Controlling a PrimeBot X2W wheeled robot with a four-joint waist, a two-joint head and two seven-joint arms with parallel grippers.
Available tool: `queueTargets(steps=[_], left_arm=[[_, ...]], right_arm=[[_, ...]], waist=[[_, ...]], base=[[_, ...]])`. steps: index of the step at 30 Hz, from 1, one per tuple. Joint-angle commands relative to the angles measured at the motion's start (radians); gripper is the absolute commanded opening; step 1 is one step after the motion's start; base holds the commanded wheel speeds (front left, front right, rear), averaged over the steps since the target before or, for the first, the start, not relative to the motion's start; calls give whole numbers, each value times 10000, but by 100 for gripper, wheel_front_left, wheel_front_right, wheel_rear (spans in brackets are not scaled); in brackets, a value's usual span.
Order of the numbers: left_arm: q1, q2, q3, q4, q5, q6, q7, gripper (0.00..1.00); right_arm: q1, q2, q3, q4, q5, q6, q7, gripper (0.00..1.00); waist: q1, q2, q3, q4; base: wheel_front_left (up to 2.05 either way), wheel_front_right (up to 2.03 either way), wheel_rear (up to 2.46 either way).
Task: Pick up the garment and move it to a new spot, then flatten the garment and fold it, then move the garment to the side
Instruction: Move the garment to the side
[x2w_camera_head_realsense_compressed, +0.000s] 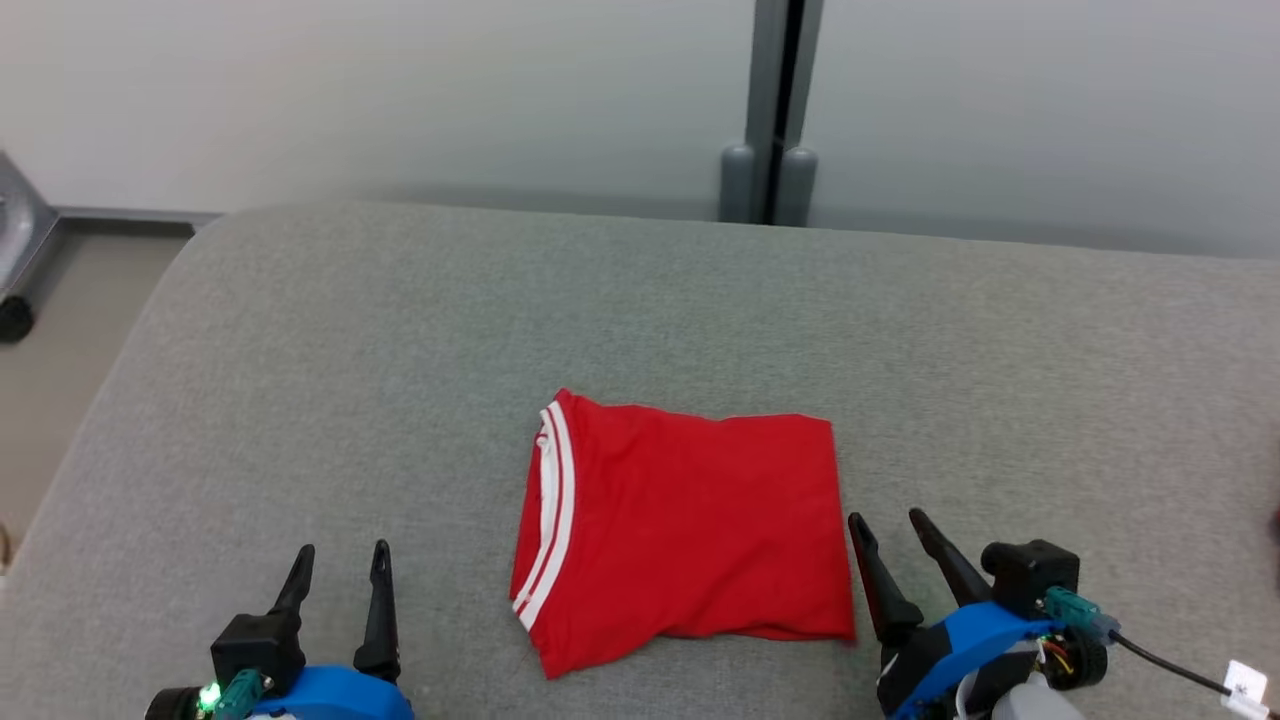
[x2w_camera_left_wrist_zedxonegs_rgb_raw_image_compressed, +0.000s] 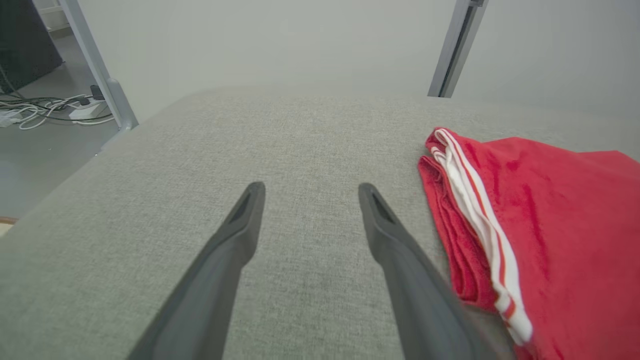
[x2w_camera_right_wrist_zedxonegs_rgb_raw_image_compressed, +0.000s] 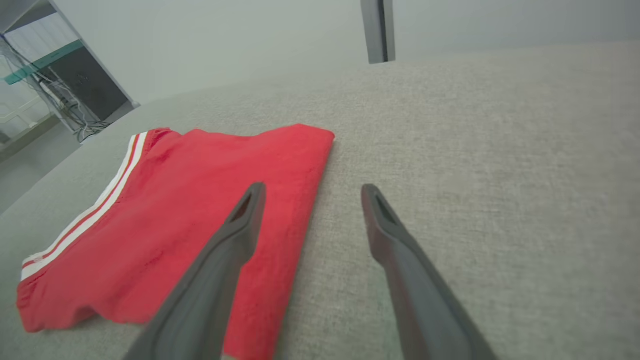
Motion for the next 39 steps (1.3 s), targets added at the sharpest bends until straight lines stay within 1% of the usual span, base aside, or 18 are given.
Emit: queueTargets(steps=[1, 5, 8, 9, 10, 11, 12, 14, 17, 20, 23, 24, 25, 29, 30, 31, 38, 39], left_arm=[[-227, 73, 27, 20, 3, -46, -22, 100], [-430, 163, 94, 43, -39, -109, -22, 100], [-541, 188, 119, 44, -70, -140, -20, 100], [-551, 182, 122, 44, -100, -151, -22, 100], [-562, 171, 142, 41, -140, -160, -22, 100], [-576, 158, 163, 54, -185, -166, -22, 100], [-597, 147, 134, 54, -175, -166, -20, 100], [-618, 146, 163, 30, -216, -176, -20, 100], [-615, 178, 166, -72, -182, -162, -20, 100], [-594, 197, 66, -157, -215, -165, -22, 100], [-527, 208, -136, -305, -237, -166, -22, 100], [-527, 208, -136, -305, -237, -166, -22, 100], [-431, 200, -142, -417, -268, -167, -22, 100], [-337, 201, -208, -570, -244, -166, -20, 100], [-337, 201, -208, -570, -244, -166, -20, 100], [-349, 173, -300, -614, -211, -167, -22, 100], [-288, 208, -469, -781, -158, -168, -22, 100], [-288, 208, -469, -781, -158, -168, -22, 100]], right_arm=[[-333, -50, 2, 147, -24, 5, -33, 100], [-1033, -54, -139, 958, 27, 5, -32, 100], [-1461, -50, -204, 1837, 34, 5, -32, 100], [-1567, -48, -188, 2112, 199, 5, -29, 100], [-1655, -48, -118, 2381, 243, 7, -1, 87], [-1669, -15, 55, 2611, 362, 7, 7, 31], [-1628, 8, 236, 2725, 610, 7, 7, 0], [-1660, 18, 594, 2833, 861, 16, 31, 0], [-1719, -18, 752, 2603, 1102, 15, 22, 0], [-1663, -81, 677, 2194, 1149, -4, -10, 0], [-1469, -88, 606, 1803, 1175, -4, -16, 0], [-1469, -88, 606, 1803, 1175, -4, -16, 0], [-1307, -82, 718, 1548, 1239, -5, -19, 0], [-961, -65, 949, 1089, 1204, 2, -21, 0], [-961, -65, 949, 1089, 1204, 2, -21, 0], [-788, -70, 1002, 892, 1184, -1, -19, 0], [-220, -53, 1049, 153, 1153, 4, -24, 0], [-220, -53, 1049, 153, 1153, 4, -24, 0]], waist=[[-1, 0, 558, 623], [-1, 0, 887, 1106], [-1, 0, 1038, 1294], [-1, 0, 1078, 1332], [-1, 0, 1092, 1348], [-1, 0, 1113, 1341], [-1, 0, 1128, 1314], [-1, 0, 1131, 1168], [-1, 0, 1083, 817], [-1, 0, 965, 301], [-1, 0, 810, -399], [-1, 0, 810, -399], [-1, 0, 717, -1021], [-1, 0, 609, -2339], [-1, 0, 609, -2339], [-1, 0, 580, -2959], [-1, 0, 613, -4794], [-1, 0, 613, -4794]], base=[[0, 0, 0], [0, 0, 0], [0, 0, 0], [0, 0, 0], [0, 0, 0], [0, 0, 0], [0, 0, 0], [0, 0, 0], [0, 0, 0], [0, 0, 0], [0, 0, 0], [0, 0, 0], [0, 0, 0], [0, 0, 0], [0, 0, 0], [0, 0, 0], [0, 0, 0], [0, 0, 0]])
